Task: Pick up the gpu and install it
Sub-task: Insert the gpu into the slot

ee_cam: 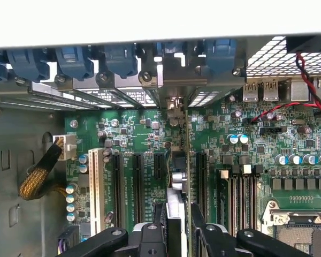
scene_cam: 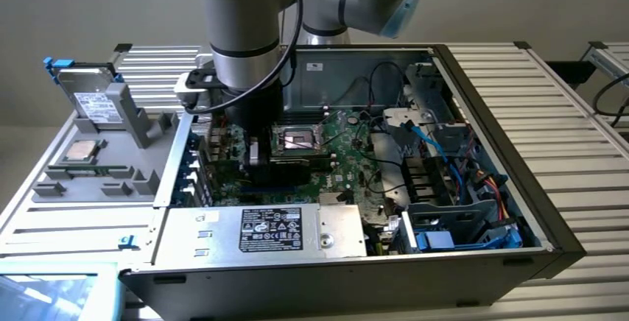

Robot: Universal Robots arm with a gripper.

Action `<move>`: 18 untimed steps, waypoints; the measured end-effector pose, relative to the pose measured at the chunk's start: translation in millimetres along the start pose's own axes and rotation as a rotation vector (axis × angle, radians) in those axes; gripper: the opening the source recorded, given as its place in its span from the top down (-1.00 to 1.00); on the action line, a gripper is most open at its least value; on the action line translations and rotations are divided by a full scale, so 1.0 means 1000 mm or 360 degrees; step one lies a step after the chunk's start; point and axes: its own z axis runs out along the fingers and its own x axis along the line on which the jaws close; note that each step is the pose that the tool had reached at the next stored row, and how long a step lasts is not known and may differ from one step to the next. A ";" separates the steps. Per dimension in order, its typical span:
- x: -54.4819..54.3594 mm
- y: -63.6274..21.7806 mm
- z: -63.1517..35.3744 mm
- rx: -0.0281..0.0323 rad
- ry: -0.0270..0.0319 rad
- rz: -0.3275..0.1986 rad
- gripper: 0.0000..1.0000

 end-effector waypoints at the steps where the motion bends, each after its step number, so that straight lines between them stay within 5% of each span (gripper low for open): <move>1: 0.000 0.0000 0.0002 0.00001 0.00004 0.0000 0.43; 14: 0.000 0.0001 0.0020 0.00000 0.00011 0.0000 0.43; 18: 0.001 0.0001 0.0021 -0.00003 -0.00177 -0.0006 0.43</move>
